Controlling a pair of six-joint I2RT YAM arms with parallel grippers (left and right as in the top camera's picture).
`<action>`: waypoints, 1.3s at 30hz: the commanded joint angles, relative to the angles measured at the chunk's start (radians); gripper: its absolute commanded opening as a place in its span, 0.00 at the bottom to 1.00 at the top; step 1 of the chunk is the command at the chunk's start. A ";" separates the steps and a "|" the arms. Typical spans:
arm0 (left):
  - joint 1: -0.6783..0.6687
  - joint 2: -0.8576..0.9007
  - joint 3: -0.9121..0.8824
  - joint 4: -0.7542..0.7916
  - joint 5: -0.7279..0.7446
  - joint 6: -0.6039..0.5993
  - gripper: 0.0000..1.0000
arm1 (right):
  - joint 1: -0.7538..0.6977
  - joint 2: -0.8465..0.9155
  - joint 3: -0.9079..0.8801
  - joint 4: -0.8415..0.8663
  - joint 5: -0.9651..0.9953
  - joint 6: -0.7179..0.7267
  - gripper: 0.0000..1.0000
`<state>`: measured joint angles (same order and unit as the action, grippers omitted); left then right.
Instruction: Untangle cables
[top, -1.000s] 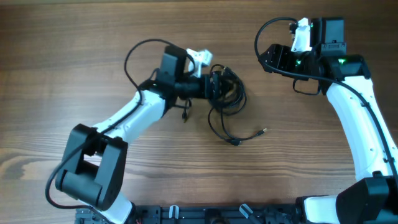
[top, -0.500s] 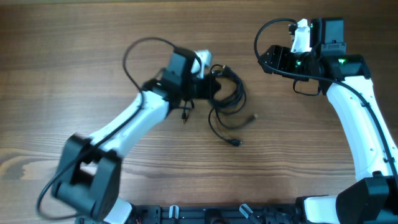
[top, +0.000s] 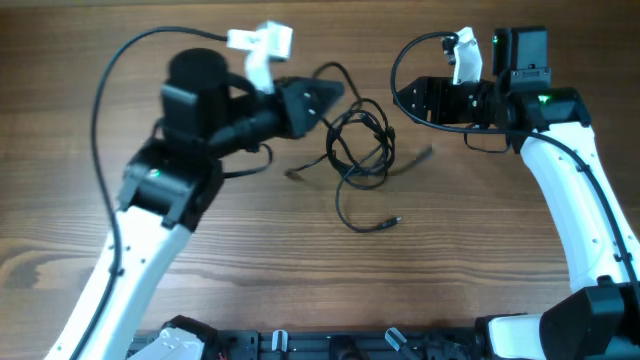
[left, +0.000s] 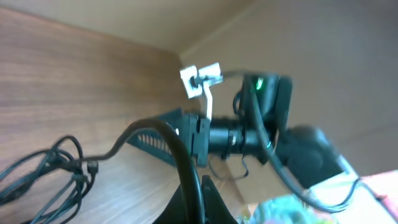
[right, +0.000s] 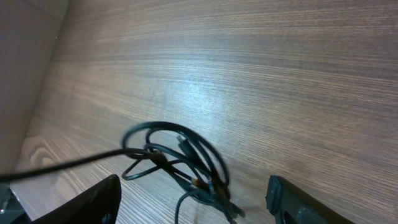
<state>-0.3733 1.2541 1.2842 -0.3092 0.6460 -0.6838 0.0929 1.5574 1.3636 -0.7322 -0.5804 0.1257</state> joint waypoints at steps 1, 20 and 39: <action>0.108 -0.102 0.006 0.080 0.060 -0.163 0.04 | 0.013 -0.005 0.003 0.002 -0.032 -0.062 0.77; 0.175 -0.121 0.006 0.373 0.146 -0.559 0.04 | 0.244 0.109 0.003 0.171 -0.112 -0.095 0.72; 0.175 -0.121 0.006 0.374 0.092 -0.582 0.04 | 0.315 0.187 0.003 0.200 -0.019 -0.096 0.51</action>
<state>-0.2062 1.1381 1.2819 0.0528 0.7563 -1.2629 0.3988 1.7336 1.3636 -0.5343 -0.6048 0.0292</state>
